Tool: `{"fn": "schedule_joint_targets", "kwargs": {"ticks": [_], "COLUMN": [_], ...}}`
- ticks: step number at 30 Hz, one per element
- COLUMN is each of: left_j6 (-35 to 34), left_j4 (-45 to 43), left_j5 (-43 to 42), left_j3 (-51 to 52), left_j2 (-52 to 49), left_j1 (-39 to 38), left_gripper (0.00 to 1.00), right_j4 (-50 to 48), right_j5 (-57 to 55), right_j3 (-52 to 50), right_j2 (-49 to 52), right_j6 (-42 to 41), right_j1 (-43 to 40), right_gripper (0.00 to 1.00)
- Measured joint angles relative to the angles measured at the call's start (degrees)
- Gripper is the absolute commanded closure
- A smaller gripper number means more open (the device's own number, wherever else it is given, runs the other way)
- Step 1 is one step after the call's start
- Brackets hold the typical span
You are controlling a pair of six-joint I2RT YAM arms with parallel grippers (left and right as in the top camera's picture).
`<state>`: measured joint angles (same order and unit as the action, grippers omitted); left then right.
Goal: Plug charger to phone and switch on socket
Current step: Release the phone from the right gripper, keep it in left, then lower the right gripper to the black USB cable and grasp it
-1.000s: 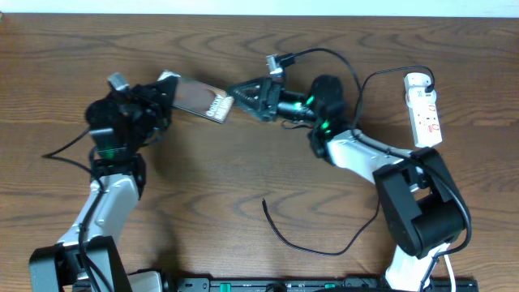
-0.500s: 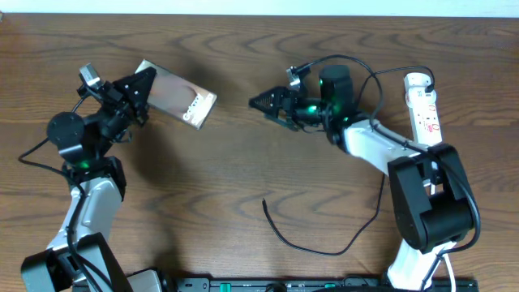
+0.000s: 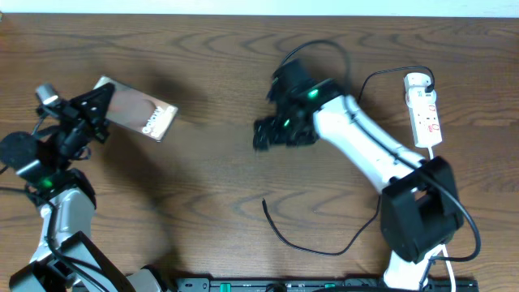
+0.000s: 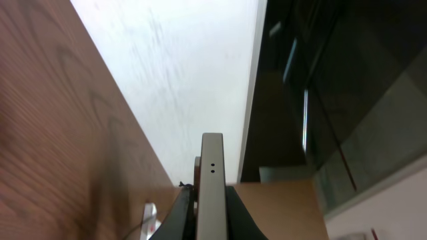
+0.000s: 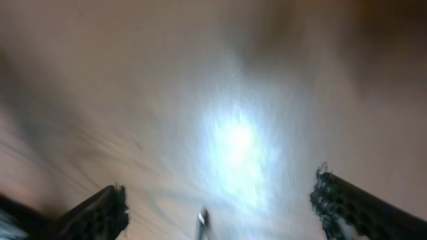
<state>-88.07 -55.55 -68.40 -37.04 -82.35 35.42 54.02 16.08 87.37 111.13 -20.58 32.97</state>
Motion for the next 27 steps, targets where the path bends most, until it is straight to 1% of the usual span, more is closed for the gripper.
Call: {"fn": "schedule_joint_targets", "kwargs": {"ticks": [4, 7, 10, 13, 16, 18, 19, 22, 26, 27], "left_j6": [0.02, 0.02, 0.02, 0.02, 0.02, 0.07, 0.17, 0.48, 0.87, 0.90], "left_j4": [0.02, 0.02, 0.02, 0.00, 0.00, 0.02, 0.00, 0.00, 0.00, 0.00], "left_j5": [-0.55, -0.79, -0.98, -1.36, -1.88, -1.99, -2.03, -2.03, -2.01, -2.01], "left_j3": [0.00, 0.00, 0.00, 0.00, 0.00, 0.00, 0.00, 0.00, 0.00, 0.00], "left_j2": [0.00, 0.00, 0.00, 0.00, 0.00, 0.00, 0.00, 0.00, 0.00, 0.00], "left_j1": [2.32, 2.45, 2.45, 2.45, 2.45, 2.45, 2.45, 2.45, 2.45, 2.45], "left_gripper": [0.92, 0.93, 0.93, 0.93, 0.93, 0.93, 0.93, 0.93, 0.93, 0.93], "right_j4": [3.69, 5.81, 5.75, 5.29, 4.81, 3.45, 2.69, 1.97, 1.53, 1.57], "right_j5": [-7.45, -12.48, -16.00, -17.94, -19.41, -19.89, -19.93, -19.76, -19.17, -18.73], "right_j3": [-1.77, -3.76, -6.05, -8.20, -10.51, -11.74, -12.37, -12.87, -12.87, -12.85], "right_j2": [0.00, 0.00, 0.00, 0.00, 0.00, 0.02, 0.09, 0.79, 2.89, 3.15], "right_j6": [-2.16, -5.92, -10.27, -13.57, -15.96, -16.74, -16.92, -17.53, -17.59, -17.53], "right_j1": [7.54, 13.27, 18.27, 20.87, 21.42, 21.35, 21.35, 21.35, 21.27, 21.24], "right_gripper": [0.14, 0.13, 0.13, 0.19, 0.25, 0.38, 0.40, 0.41, 0.49, 0.50]}}
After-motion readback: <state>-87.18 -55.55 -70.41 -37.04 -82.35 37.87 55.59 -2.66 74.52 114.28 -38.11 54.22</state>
